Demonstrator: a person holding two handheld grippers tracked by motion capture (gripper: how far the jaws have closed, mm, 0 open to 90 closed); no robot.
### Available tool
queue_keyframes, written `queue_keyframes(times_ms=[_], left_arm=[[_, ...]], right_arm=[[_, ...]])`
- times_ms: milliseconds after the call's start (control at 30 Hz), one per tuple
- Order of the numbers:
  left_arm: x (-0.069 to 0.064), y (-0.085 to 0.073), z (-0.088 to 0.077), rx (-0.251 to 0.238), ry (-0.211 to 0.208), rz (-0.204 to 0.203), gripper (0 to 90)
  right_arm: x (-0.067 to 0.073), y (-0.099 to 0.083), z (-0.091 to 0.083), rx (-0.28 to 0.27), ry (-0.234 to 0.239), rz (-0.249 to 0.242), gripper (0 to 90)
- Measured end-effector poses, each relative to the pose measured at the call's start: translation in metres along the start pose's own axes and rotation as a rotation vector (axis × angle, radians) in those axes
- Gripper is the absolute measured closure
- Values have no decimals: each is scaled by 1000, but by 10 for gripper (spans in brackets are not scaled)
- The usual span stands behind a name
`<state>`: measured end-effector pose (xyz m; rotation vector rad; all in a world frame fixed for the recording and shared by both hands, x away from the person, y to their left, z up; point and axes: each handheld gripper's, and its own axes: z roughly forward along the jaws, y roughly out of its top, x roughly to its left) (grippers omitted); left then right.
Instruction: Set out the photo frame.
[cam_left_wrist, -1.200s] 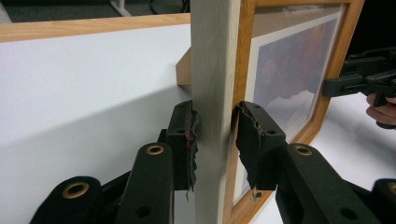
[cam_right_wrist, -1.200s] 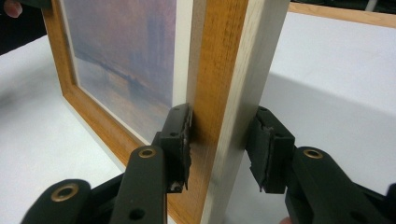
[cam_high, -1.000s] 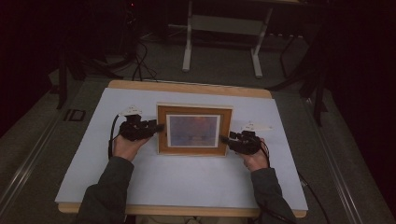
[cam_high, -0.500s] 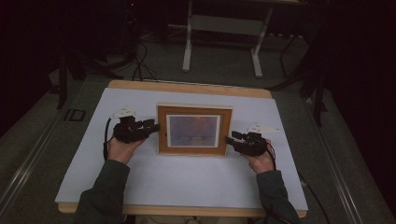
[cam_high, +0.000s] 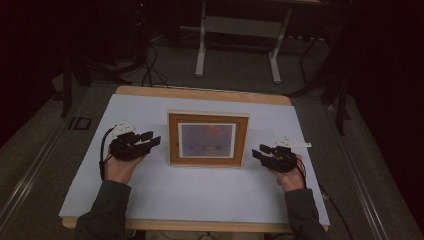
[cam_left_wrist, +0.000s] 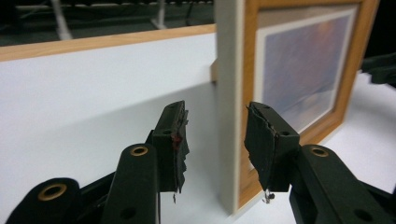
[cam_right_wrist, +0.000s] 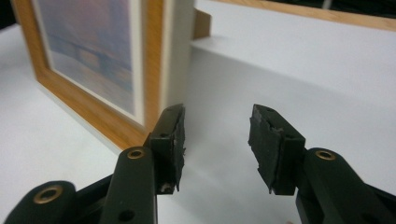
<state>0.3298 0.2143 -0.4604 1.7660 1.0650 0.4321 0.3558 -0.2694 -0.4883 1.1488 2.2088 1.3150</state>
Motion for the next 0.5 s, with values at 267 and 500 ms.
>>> queue_keyframes(times_ms=[267, 500], left_arm=[[6, -18, -3, 23, 77, -16, 595], [14, -37, 5, 96, 161, -33, 594]], right_arm=[[-3, -12, -3, 30, -59, -6, 560], [-9, -26, -4, 58, -104, 7, 561]])
